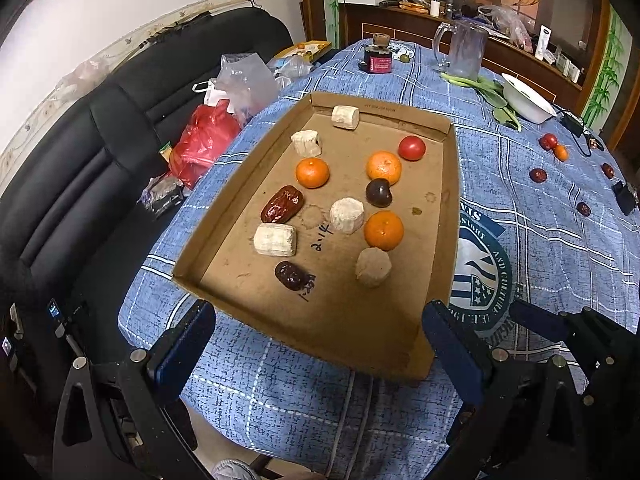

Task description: Organize fruits

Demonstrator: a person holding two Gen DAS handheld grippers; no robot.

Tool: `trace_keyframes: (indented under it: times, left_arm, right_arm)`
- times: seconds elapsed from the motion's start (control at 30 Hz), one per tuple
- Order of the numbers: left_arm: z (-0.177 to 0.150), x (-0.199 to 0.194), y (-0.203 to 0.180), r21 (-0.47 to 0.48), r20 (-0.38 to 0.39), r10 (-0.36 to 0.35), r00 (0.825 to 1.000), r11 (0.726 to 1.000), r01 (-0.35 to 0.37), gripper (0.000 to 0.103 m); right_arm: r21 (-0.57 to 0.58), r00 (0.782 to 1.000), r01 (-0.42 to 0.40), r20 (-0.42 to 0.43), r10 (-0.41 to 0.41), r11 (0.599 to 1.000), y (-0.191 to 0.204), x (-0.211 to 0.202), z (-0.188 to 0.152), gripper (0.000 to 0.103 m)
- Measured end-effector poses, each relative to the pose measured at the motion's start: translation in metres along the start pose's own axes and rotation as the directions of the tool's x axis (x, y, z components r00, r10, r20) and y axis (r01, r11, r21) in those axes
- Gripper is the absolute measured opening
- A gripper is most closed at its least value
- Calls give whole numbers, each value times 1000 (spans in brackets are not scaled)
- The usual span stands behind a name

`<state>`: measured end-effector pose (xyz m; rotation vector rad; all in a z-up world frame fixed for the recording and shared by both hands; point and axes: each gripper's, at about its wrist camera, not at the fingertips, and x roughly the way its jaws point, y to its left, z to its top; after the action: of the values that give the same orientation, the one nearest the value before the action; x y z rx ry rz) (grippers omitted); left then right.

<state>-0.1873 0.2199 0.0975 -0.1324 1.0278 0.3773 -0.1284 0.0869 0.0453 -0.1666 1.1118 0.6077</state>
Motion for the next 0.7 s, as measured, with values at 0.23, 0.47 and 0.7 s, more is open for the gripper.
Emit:
trace_keyframes:
  times: [0.23, 0.47, 0.7]
  left_arm:
    - [-2, 5, -2, 9, -16, -2, 1000, 1000, 3, 103]
    - [-5, 9, -4, 15, -34, -17, 999, 1000, 18, 103]
    - [-5, 12, 3, -10, -30, -6, 1000, 1000, 5, 103]
  right_arm:
    - [0, 1000, 0, -7, 0, 1000, 1, 2, -1, 75]
    - [-7, 1000, -1, -9, 1, 1000, 4, 5, -1, 78]
    - [-17, 1000, -4, -6, 4, 1000, 8, 7, -1, 78]
